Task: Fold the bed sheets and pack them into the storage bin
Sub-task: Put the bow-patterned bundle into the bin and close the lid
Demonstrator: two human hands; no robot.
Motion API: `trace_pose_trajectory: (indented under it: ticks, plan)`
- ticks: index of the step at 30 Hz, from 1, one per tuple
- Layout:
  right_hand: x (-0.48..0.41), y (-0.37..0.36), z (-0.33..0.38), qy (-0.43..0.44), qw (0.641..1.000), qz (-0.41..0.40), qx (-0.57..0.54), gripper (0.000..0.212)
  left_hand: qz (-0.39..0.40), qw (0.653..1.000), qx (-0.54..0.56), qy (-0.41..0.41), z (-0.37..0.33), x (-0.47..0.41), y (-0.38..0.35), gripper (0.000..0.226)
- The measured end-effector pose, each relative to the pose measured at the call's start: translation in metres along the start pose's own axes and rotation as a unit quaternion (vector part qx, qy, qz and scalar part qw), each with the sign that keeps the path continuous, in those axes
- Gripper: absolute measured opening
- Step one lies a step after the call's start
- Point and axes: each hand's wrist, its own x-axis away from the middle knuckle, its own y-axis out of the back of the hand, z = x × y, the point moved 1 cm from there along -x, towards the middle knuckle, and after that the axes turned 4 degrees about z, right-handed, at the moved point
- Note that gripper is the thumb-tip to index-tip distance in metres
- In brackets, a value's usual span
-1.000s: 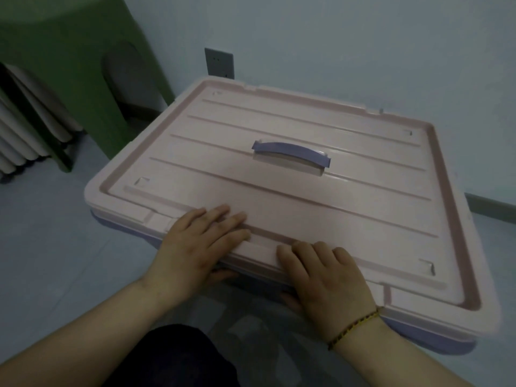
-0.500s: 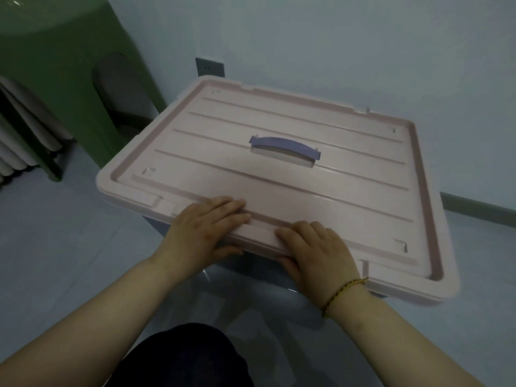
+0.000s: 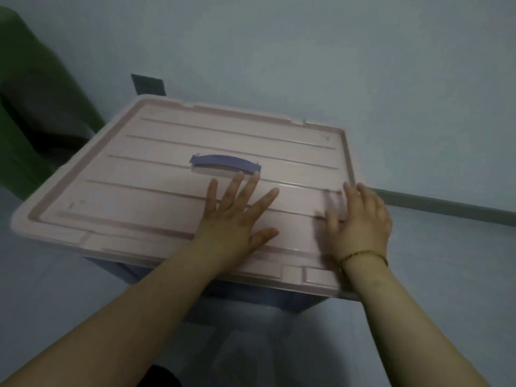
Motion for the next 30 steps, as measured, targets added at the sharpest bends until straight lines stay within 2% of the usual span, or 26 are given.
trace_pose_trajectory:
  ticks: [2, 3, 5, 7, 8, 9, 10, 12, 13, 15, 16, 18, 19, 22, 28, 30]
  plan:
    - [-0.02, 0.005, -0.03, -0.14, 0.983, 0.08, -0.082, 0.074, 0.107, 0.994, 0.033, -0.008, -0.014, -0.018, -0.009, 0.076]
    - [-0.028, 0.006, -0.039, -0.201, 0.96, 0.101, -0.166, 0.086, 0.138, 0.99, 0.029, -0.015, -0.017, -0.022, -0.012, 0.083]
    - [-0.04, 0.005, -0.054, -0.294, 0.887, 0.141, -0.328, 0.101, 0.157, 0.987, 0.015, -0.031, -0.017, -0.024, -0.014, 0.096]
    - [-0.043, -0.001, -0.064, -0.345, 0.806, 0.21, -0.433, 0.091, 0.171, 0.984, 0.018, -0.034, -0.016, -0.022, -0.011, 0.104]
    - [-0.044, -0.004, -0.065, -0.344, 0.783, 0.24, -0.459, 0.083, 0.176, 0.983, 0.019, -0.038, -0.015, -0.02, -0.01, 0.11]
    - [-0.044, -0.007, -0.064, -0.34, 0.776, 0.249, -0.469, 0.079, 0.177, 0.983, 0.019, -0.042, -0.015, -0.019, -0.01, 0.115]
    - [-0.045, -0.009, -0.068, -0.339, 0.774, 0.247, -0.475, 0.087, 0.171, 0.984, 0.017, -0.046, -0.017, -0.021, -0.011, 0.115]
    - [-0.044, -0.008, -0.064, -0.342, 0.785, 0.23, -0.463, 0.122, 0.161, 0.986, 0.025, -0.042, -0.016, -0.02, -0.011, 0.108]
    - [-0.047, -0.006, -0.064, -0.332, 0.797, 0.209, -0.458, 0.124, 0.162, 0.986, 0.028, -0.041, -0.017, -0.02, -0.012, 0.107]
    - [-0.046, -0.002, -0.062, -0.31, 0.847, 0.145, -0.407, 0.095, 0.163, 0.985, 0.026, -0.04, -0.017, -0.019, -0.012, 0.106]
    - [-0.047, -0.001, -0.061, -0.292, 0.883, 0.112, -0.352, 0.083, 0.165, 0.985, 0.026, -0.04, -0.018, -0.019, -0.012, 0.106]
    - [-0.047, -0.001, -0.055, -0.249, 0.934, 0.087, -0.242, 0.064, 0.167, 0.985, 0.025, -0.037, -0.017, -0.02, -0.013, 0.106]
    - [-0.048, -0.001, -0.052, -0.234, 0.946, 0.087, -0.205, 0.054, 0.167, 0.985, 0.025, -0.035, -0.018, -0.02, -0.013, 0.106]
    - [-0.047, 0.0, -0.046, -0.218, 0.958, 0.123, -0.138, 0.042, 0.165, 0.985, 0.022, -0.032, -0.018, -0.019, -0.013, 0.108]
    - [-0.048, -0.004, -0.038, -0.201, 0.971, 0.104, -0.076, 0.03, 0.171, 0.985, 0.016, -0.028, -0.02, -0.019, -0.009, 0.132]
    - [-0.047, -0.004, -0.036, -0.191, 0.973, 0.113, -0.057, 0.033, 0.172, 0.985, 0.016, -0.025, -0.019, -0.02, -0.007, 0.135]
